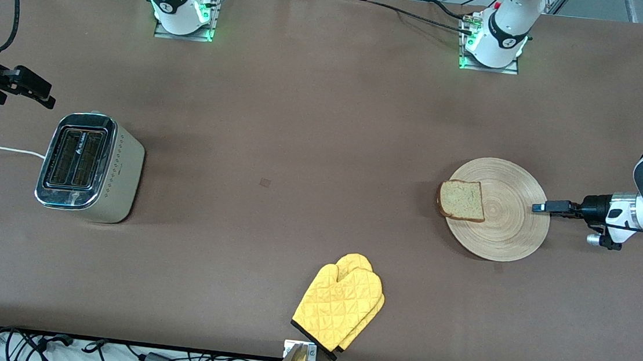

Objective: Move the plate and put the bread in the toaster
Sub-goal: 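Grasp the wooden plate rim with the left gripper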

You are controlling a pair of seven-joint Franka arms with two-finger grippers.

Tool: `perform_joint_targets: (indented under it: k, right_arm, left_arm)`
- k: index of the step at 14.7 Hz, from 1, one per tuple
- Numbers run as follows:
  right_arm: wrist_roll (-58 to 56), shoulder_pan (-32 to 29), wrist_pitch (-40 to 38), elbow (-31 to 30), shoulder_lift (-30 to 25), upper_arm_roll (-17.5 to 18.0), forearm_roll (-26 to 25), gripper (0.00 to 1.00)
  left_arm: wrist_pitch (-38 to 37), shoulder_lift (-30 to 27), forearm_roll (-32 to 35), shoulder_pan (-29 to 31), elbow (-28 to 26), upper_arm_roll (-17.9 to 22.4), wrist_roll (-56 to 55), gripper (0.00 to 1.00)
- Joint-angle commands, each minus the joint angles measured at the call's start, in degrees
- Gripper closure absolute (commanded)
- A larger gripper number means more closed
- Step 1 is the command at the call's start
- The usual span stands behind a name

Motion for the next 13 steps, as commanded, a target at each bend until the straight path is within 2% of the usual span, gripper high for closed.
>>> perform_joint_targets:
  k: [1, 3, 6, 7, 10, 13]
  right_arm:
    - [-0.7, 0.0, 1.0, -1.7, -1.6, -0.2, -0.4, 0.00]
    - [-0.7, 0.2, 1.6, -1.7, -1.6, -0.2, -0.5, 0.00]
    - [-0.7, 0.3, 1.8, -1.7, -1.6, -0.1, -0.5, 0.00]
    - [-0.7, 0.3, 1.8, -1.7, -1.6, -0.1, -0.5, 0.00]
    - [-0.7, 0.3, 1.8, -1.7, -1.5, -0.1, -0.5, 0.00]
    - [-0.6, 0.3, 1.8, -1.7, -1.6, -0.1, -0.5, 0.00]
  left_arm:
    - [-0.1, 1.0, -2.4, 1.9, -0.2, -0.6, 3.3, 0.21]
    - [-0.2, 1.8, -4.5, 2.1, -0.2, -0.5, 6.1, 0.24]
    - [-1.4, 2.5, -5.1, 3.2, 0.2, -0.6, 6.5, 0.39]
    - [-1.8, 2.6, -5.6, 3.3, 0.4, -0.6, 6.5, 0.50]
    - [-2.5, 2.6, -6.7, 3.3, 0.5, -0.6, 6.4, 0.57]
    - [-4.2, 2.6, -7.4, 3.2, 1.0, -0.6, 6.3, 0.82]
